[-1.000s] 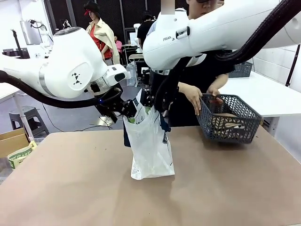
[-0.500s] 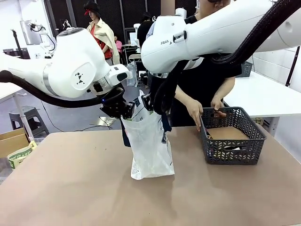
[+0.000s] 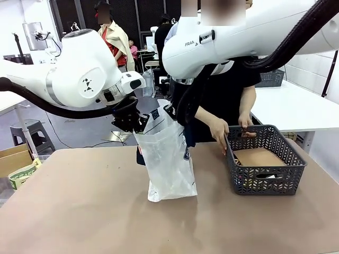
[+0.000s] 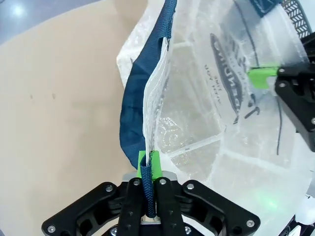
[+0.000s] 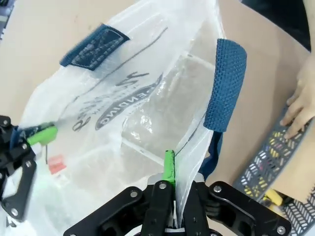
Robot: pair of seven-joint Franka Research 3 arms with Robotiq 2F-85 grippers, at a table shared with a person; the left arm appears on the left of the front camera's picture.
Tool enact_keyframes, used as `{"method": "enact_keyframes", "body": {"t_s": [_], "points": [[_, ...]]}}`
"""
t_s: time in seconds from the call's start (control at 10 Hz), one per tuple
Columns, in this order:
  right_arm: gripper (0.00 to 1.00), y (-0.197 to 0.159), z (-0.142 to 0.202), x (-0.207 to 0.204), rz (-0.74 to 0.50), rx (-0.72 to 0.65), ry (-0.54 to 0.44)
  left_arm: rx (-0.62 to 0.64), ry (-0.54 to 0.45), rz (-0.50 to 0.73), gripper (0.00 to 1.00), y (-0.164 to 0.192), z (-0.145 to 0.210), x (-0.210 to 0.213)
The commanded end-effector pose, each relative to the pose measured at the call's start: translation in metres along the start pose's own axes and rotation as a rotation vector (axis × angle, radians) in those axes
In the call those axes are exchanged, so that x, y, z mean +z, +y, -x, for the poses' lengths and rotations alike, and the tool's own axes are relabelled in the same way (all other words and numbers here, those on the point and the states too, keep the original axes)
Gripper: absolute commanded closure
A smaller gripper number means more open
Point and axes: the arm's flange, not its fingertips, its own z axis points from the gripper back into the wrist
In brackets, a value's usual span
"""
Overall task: Transfer purchased items from the store into the shopping bag.
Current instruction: Open the Reusable shopping bag in the center of the table.
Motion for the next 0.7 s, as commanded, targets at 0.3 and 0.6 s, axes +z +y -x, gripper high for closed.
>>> {"method": "enact_keyframes", "body": {"t_s": [0.3, 0.6], "points": [[1.0, -0.034, 0.044, 0.008, -0.033, 0.059, -0.04, 0.209, 0.018, -0.236, 1.0, -0.01, 0.004, 0.023], [1.0, -0.055, 0.061, 0.005, -0.044, 0.112, -0.039, 0.292, 0.06, -0.317, 1.0, -0.008, 0.012, 0.024]]}}
